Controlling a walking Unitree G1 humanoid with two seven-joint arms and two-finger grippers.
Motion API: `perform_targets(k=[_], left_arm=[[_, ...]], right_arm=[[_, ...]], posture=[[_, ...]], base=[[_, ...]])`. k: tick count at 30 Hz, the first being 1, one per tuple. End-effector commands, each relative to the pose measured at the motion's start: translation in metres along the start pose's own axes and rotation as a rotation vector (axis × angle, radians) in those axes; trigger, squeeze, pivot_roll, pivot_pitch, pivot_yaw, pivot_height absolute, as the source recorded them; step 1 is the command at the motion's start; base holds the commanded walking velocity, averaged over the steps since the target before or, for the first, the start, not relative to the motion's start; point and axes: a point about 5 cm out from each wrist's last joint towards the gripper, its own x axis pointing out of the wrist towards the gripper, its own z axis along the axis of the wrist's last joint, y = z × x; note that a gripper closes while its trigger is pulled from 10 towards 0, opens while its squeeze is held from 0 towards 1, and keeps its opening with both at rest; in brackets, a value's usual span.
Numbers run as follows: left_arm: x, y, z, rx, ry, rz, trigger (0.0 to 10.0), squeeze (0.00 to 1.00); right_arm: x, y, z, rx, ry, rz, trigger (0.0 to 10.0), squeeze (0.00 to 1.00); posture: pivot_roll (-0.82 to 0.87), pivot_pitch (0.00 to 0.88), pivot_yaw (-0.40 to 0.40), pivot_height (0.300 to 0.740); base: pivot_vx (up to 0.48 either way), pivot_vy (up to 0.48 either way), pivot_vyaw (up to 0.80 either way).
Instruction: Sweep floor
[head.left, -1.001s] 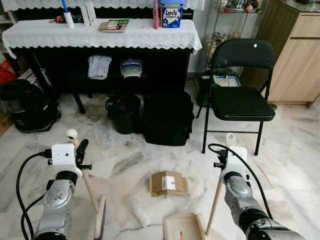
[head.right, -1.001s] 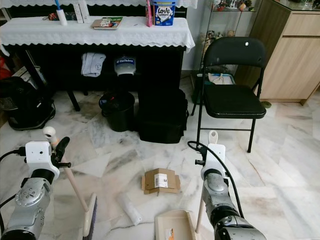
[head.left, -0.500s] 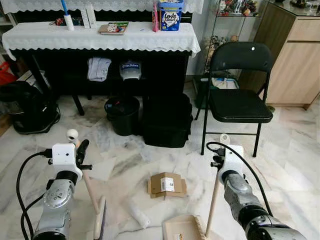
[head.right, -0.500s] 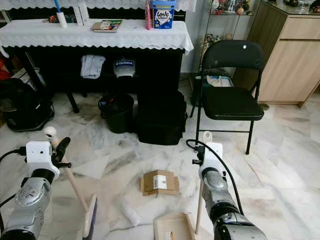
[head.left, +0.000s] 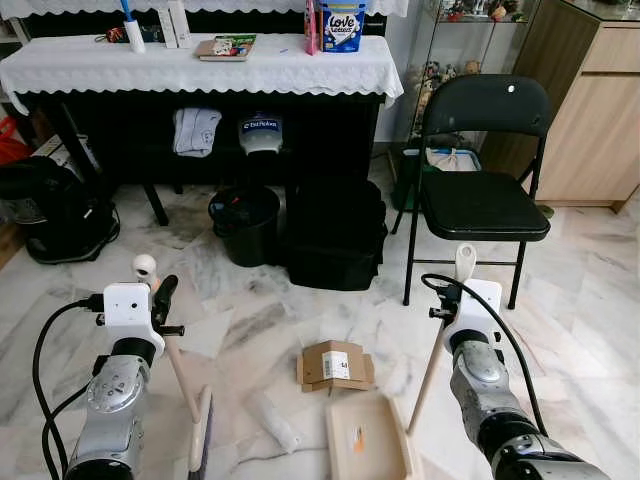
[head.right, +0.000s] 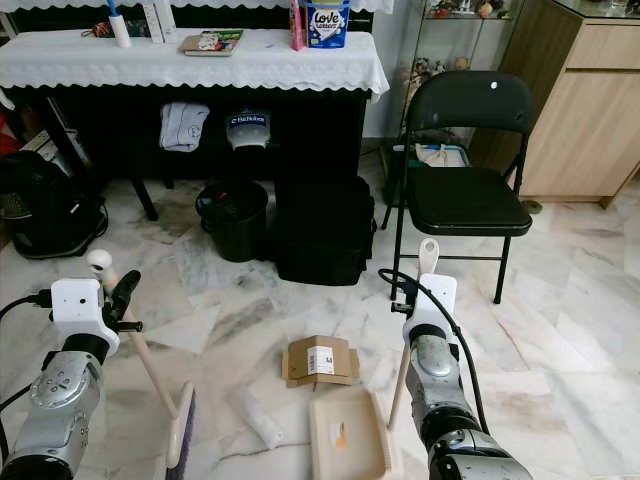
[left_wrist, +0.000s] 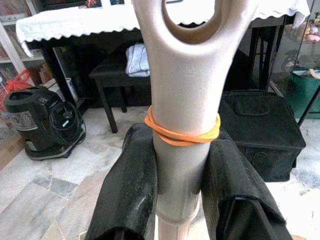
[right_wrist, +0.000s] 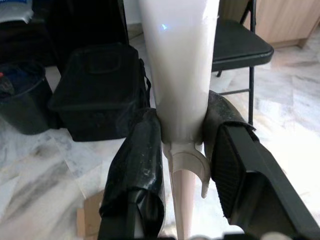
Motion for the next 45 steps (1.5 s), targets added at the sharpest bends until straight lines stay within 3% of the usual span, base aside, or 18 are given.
perform_targets(k=[1,17,37,41,42,45], left_arm=[[0.004,0.006,0.011,0.012,-0.052,0.018,10.0,0.0],[0.005,0.004,0.011,0.011,-0.06,0.016,10.0,0.0],[0.004,0.005,0.016,0.025,-0.072,0.008,10.0,0.0],[0.005,0.006,0.017,0.032,-0.073,0.002,10.0,0.0],[0.004,0.007,0.016,0.034,-0.065,-0.008,10.0,0.0],[0.002,0.007,0.016,0.036,-0.058,-0.017,10.0,0.0]], right_arm=[[0.004,0.004,0.014,0.014,-0.067,0.013,10.0,0.0],[-0.003,0.001,-0.006,0.019,0.005,-0.015,10.0,0.0],[-0.001,0.0,0.0,-0.002,-0.019,-0.019,10.0,0.0],[0.001,0.004,-0.004,-0.041,0.037,-0.013,10.0,0.0],[-0.001,0.005,-0.014,-0.064,0.126,-0.027,10.0,0.0],[-0.004,0.005,-0.022,-0.035,0.179,-0.04,10.0,0.0]], posture=[[0.08,0.0,0.001,0.74],[0.08,0.0,0.005,0.74],[0.09,0.0,0.009,0.74],[0.09,0.013,0.008,0.74],[0.1,0.023,0.006,0.74],[0.11,0.024,0.006,0.74]], base=[[0.0,0.0,0.0],[0.0,0.0,0.0],[0.0,0.0,0.0],[0.0,0.0,0.0],[0.0,0.0,0.0],[0.0,0.0,0.0]])
